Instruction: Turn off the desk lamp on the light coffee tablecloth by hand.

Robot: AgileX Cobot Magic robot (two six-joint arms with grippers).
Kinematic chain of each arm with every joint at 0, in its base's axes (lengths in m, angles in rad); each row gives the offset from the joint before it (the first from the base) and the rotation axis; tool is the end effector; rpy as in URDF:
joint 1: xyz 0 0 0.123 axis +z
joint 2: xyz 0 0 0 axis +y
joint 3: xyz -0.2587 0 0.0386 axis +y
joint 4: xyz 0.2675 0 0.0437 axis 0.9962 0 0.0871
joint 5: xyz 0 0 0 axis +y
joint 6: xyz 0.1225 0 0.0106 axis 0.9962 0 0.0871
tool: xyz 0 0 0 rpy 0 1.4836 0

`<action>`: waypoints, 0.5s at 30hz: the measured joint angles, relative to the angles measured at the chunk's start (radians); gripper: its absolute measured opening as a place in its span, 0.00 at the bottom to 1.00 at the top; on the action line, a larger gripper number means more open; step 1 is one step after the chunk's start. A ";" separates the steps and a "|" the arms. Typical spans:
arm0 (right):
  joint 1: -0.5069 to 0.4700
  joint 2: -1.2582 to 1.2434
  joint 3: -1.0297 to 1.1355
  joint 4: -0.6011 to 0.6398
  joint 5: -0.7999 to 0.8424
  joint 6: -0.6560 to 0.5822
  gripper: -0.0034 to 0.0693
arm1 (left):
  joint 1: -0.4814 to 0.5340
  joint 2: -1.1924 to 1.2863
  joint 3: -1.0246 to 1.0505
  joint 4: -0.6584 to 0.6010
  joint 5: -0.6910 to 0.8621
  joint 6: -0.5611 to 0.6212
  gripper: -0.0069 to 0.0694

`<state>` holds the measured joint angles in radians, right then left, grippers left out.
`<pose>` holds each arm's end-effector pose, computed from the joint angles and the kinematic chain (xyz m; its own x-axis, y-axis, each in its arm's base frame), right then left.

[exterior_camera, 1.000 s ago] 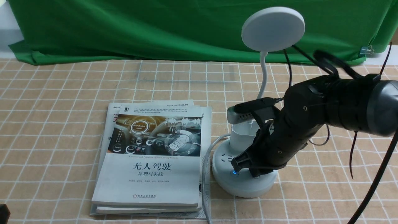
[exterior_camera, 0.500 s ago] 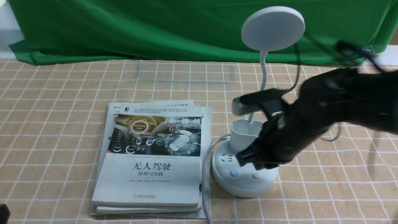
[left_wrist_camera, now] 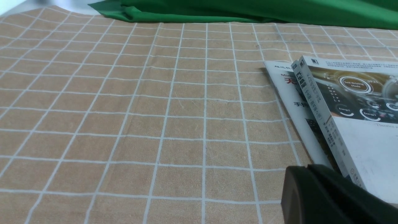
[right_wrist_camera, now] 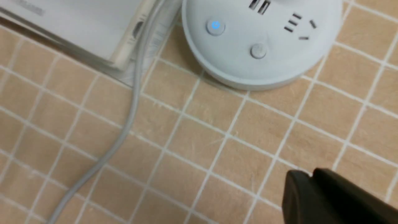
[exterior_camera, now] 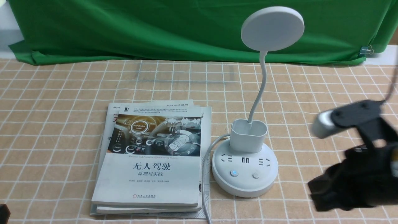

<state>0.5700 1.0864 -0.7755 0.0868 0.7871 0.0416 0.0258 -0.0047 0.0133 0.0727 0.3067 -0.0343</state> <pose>0.2039 0.1397 0.2258 -0.7669 -0.3697 -0.5246 -0.4899 0.8652 0.1064 0.1286 0.0060 0.1740 -0.2268 0.0292 -0.9735 -0.0392 0.9985 0.0391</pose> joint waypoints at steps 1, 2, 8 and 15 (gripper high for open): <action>0.000 -0.047 0.003 0.000 0.000 0.004 0.14 | 0.000 0.000 0.000 0.000 0.000 0.000 0.10; 0.000 -0.074 0.003 0.000 -0.004 0.007 0.15 | 0.000 0.000 0.000 0.000 0.000 0.000 0.10; 0.000 -0.182 0.003 -0.001 -0.054 0.010 0.16 | 0.000 0.000 0.000 0.000 0.000 0.000 0.10; -0.034 -0.289 0.085 -0.048 -0.142 0.002 0.10 | 0.000 0.000 0.000 0.000 0.000 0.001 0.10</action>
<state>0.5358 0.7973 -0.6910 0.0388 0.6455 0.0438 0.0258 -0.0047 0.0133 0.0727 0.3067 -0.0334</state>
